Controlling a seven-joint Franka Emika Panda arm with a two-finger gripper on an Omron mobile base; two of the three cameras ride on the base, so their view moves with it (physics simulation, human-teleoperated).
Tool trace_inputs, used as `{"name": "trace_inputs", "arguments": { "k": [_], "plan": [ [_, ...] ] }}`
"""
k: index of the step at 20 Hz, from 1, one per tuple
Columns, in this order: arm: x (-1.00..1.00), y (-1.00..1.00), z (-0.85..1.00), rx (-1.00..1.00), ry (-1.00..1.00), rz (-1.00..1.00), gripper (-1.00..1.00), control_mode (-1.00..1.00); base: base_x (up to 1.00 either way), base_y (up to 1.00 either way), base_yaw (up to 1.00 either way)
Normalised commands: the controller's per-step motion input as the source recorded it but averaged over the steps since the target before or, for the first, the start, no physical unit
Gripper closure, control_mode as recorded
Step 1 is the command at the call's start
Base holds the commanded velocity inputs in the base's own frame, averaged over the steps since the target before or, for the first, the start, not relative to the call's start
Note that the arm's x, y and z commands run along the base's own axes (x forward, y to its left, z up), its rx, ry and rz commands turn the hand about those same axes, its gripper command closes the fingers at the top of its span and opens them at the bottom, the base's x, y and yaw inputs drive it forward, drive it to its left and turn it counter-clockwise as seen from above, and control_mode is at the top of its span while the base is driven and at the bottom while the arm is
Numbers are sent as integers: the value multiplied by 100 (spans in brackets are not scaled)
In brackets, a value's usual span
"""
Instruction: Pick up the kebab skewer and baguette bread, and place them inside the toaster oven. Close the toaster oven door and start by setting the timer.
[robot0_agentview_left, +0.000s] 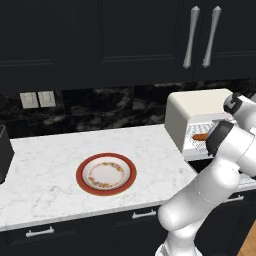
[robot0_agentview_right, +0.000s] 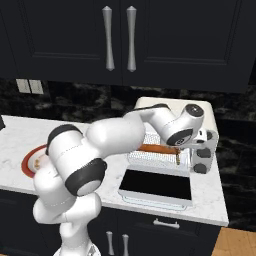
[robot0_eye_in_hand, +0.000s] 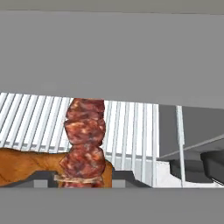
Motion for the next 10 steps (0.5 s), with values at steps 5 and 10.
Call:
{"name": "trace_inputs", "arguments": {
  "k": [5, 10],
  "plan": [
    [-12, -22, -26, -1, -14, -1, 100, -100, 0, 0, 0],
    [0, 0, -29, -1, -13, -5, 100, -100, 0, 0, 0]
  ]
}}
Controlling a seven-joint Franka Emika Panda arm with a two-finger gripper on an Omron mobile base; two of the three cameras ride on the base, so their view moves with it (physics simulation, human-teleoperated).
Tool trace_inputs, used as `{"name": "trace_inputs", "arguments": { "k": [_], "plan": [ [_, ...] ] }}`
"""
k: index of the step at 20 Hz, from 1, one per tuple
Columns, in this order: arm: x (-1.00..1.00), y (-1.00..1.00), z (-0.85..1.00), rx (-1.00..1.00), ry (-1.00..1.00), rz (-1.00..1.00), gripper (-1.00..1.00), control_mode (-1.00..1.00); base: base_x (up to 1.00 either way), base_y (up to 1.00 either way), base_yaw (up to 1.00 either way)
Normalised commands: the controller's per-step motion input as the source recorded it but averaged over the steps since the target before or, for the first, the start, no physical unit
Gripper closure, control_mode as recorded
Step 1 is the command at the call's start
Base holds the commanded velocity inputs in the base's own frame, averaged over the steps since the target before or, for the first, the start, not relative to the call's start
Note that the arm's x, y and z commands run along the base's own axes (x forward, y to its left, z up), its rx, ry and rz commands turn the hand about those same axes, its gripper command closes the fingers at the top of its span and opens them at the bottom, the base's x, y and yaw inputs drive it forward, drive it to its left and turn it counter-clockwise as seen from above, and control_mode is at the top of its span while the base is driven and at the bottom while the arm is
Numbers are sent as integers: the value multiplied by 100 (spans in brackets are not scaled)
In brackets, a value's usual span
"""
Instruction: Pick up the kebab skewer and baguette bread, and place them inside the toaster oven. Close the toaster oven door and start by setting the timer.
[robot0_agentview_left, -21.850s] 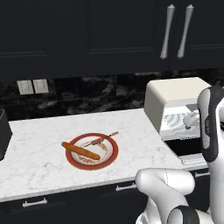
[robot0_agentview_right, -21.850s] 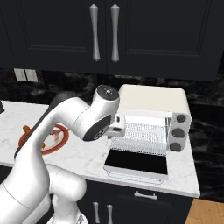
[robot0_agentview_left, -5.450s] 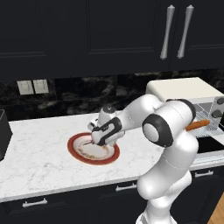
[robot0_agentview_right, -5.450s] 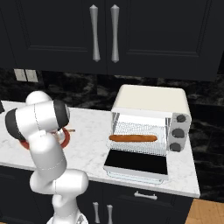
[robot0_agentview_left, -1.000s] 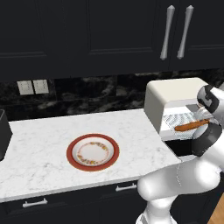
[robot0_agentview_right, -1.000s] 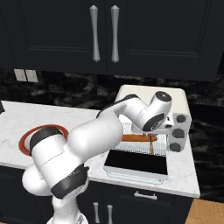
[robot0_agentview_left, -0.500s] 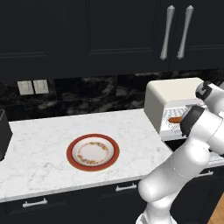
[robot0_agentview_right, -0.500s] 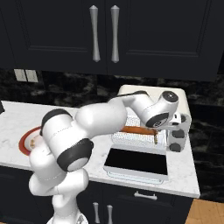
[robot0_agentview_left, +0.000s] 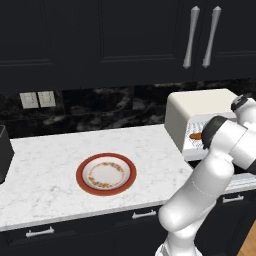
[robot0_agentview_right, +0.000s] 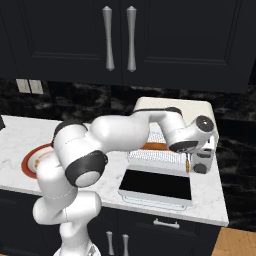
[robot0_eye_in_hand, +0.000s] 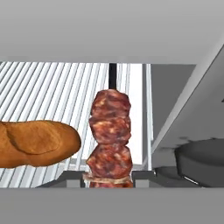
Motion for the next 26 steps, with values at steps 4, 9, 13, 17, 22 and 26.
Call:
{"name": "trace_inputs", "arguments": {
  "k": [4, 9, 13, 17, 22, 26],
  "plan": [
    [0, 8, -12, 0, -8, -6, 100, -100, 0, 0, 0],
    [1, 12, 0, 0, -1, -6, 100, -100, 0, 0, 0],
    [0, 20, 0, 0, 0, -4, 100, -100, 0, 0, 0],
    [17, 56, 0, -3, 0, -1, 100, -100, 0, 0, 0],
    [18, 23, -1, -4, 0, 0, 100, -100, 0, 0, 0],
    [0, 17, -16, -7, 0, 0, 100, -100, 0, 0, 0]
  ]
}}
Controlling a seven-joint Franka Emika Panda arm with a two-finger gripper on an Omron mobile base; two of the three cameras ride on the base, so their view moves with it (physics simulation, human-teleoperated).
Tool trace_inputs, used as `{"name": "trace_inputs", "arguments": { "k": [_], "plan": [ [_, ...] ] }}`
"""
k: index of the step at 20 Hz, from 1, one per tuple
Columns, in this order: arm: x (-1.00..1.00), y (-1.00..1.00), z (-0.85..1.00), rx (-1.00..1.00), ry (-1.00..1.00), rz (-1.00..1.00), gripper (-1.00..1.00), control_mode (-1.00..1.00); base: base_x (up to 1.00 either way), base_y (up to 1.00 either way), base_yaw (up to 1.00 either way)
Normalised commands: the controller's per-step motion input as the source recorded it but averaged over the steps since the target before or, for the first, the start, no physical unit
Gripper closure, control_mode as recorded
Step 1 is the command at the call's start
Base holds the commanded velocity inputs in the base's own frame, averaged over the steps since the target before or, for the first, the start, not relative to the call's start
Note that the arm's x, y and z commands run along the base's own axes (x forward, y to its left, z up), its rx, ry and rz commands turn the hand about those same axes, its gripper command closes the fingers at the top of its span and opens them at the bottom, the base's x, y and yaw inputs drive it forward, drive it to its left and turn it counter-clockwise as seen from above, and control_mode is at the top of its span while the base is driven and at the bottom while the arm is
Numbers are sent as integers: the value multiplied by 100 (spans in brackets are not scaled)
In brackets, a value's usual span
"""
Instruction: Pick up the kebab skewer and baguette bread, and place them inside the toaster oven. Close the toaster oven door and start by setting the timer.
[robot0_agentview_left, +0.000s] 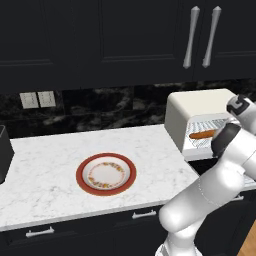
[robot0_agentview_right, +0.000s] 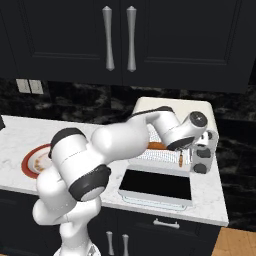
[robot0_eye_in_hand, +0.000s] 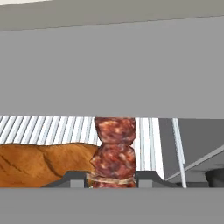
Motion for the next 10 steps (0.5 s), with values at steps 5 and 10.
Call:
{"name": "trace_inputs", "arguments": {
  "k": [5, 10],
  "plan": [
    [0, 12, -14, -6, 0, 0, -100, -100, 0, 0, 0],
    [0, 4, -16, -5, 0, 0, -100, -100, 0, 0, 0]
  ]
}}
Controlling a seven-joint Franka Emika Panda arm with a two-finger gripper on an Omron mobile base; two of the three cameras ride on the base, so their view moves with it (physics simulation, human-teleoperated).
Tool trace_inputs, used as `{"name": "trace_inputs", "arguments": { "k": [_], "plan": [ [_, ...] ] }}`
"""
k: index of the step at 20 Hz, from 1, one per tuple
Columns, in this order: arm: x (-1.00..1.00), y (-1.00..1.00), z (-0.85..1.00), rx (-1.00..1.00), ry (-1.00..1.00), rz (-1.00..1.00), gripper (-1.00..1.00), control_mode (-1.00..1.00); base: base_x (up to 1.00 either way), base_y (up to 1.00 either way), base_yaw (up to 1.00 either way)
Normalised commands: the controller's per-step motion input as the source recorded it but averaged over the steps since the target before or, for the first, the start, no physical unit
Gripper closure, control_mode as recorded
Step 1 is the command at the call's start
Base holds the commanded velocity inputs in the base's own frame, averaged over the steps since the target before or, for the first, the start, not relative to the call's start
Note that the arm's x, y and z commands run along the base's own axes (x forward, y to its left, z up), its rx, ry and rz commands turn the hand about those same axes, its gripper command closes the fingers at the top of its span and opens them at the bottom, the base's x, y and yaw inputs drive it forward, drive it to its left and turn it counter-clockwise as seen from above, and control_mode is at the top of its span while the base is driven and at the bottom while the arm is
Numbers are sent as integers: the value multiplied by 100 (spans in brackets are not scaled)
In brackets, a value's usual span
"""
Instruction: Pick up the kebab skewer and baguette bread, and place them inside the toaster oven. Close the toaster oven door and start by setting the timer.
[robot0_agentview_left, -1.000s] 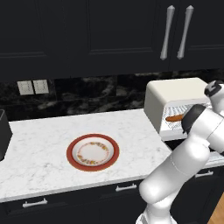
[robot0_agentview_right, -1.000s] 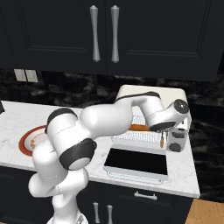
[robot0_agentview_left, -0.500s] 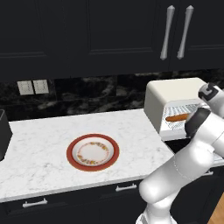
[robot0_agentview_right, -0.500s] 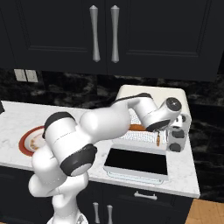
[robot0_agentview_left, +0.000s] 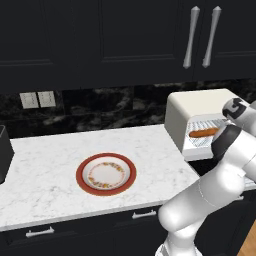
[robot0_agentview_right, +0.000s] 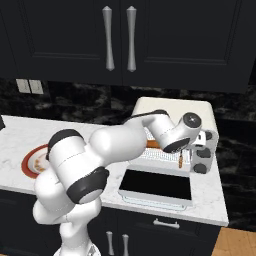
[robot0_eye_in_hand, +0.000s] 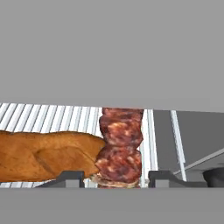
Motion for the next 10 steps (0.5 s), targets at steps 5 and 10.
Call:
{"name": "trace_inputs", "arguments": {
  "k": [5, 10],
  "plan": [
    [0, 3, -5, -5, 0, 0, -100, -100, 0, 0, 0],
    [0, 0, 0, -2, 0, 0, -100, -100, 0, 0, 0]
  ]
}}
